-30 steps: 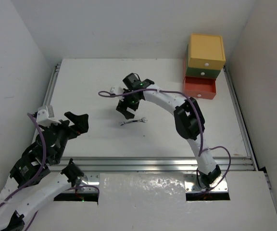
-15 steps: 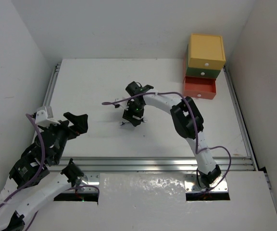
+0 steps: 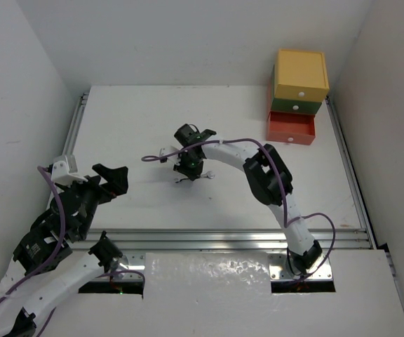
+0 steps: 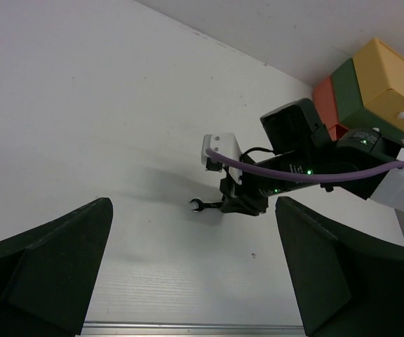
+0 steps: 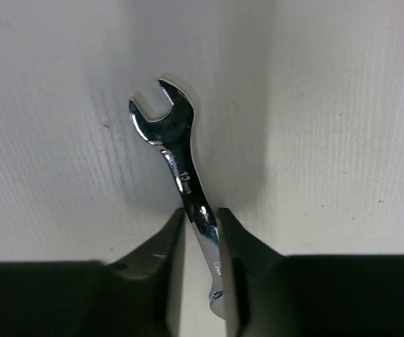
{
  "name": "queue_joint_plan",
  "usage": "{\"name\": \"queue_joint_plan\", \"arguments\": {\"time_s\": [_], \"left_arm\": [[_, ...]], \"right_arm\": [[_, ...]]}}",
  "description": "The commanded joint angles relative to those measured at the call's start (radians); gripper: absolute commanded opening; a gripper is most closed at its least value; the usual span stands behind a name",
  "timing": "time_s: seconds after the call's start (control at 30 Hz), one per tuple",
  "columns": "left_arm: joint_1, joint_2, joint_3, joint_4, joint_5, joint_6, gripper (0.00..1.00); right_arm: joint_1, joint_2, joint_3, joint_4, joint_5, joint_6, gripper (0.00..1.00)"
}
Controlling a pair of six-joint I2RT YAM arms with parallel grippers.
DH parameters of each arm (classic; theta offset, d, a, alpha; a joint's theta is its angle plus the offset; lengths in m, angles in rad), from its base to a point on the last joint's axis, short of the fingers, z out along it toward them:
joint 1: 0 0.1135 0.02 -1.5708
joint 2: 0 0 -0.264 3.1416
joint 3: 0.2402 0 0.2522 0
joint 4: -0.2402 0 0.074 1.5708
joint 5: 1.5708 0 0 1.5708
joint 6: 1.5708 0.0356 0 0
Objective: Sort the tools into containers
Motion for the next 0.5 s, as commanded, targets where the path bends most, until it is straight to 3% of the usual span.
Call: {"name": "queue_joint_plan", "arguments": {"time_s": [0.0,0.13,0.3,0.47], "left_arm": [[-0.003,-0.012,0.005,0.023,-0.001,0.004,1.00],[-0.003,-0.013,0.005,0.028,0.002,0.005,1.00],[-0.003,-0.005,0.005,0.026,0.004,0.007,1.00],[-0.003,0.003,0.004,0.029,0.007,0.008,1.00]], "right_arm": [[0.013,0.091,-0.027,-0.012,0.077,-0.004,0.23],[0.037,0.069,-0.083,0.009,0.070,0.016,0.04],[0.054,-0.057,-0.193,0.149,0.024,0.123,0.03],[0.048,-0.214,-0.340,0.403,0.156,0.318,0.00]]}}
